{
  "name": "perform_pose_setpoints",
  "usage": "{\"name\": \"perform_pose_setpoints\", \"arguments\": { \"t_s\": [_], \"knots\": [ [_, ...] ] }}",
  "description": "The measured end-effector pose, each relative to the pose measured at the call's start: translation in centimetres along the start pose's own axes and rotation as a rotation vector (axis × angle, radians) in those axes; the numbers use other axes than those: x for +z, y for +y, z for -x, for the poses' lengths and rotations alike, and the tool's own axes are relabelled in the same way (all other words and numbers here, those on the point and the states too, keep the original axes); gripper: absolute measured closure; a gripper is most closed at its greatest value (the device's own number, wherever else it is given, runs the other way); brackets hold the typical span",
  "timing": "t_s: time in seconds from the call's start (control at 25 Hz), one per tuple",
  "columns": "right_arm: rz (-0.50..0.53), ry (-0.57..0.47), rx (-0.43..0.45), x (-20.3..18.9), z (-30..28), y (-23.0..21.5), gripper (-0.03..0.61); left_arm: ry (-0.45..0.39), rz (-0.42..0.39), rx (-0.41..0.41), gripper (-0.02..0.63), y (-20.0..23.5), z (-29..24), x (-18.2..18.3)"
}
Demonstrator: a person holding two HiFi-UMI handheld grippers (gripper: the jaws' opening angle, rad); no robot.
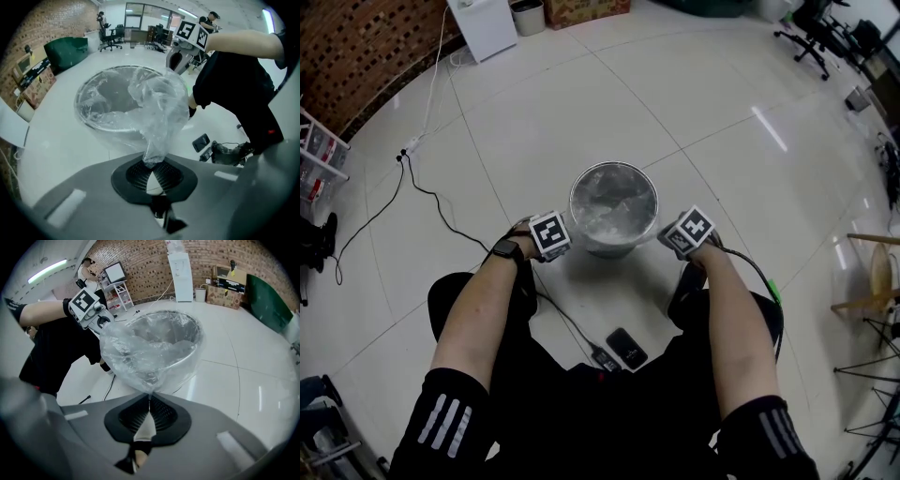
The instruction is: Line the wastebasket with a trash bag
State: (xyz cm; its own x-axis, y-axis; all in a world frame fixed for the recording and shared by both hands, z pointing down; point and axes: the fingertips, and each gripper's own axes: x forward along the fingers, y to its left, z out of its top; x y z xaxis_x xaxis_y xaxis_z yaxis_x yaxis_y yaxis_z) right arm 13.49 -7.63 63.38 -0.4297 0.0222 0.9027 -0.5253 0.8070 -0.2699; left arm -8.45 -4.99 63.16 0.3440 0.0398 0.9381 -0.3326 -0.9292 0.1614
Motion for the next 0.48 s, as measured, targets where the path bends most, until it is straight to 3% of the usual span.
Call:
{"name": "perform_pose_setpoints", "arguments": {
  "t_s": [0.16, 0.48],
  "knots": [
    [0.024, 0.072, 0.037, -1.3, -0.1, 0.9, 0.569, 0.064, 0.017, -0.076, 0.62, -1.3, -0.5, -1.7],
    [0.079, 0.17, -0.002, -3.3, -0.6, 0.2, 0.569, 0.131, -0.005, -0.054, 0.62, -0.8, -1.1, -2.2]
  ]
}}
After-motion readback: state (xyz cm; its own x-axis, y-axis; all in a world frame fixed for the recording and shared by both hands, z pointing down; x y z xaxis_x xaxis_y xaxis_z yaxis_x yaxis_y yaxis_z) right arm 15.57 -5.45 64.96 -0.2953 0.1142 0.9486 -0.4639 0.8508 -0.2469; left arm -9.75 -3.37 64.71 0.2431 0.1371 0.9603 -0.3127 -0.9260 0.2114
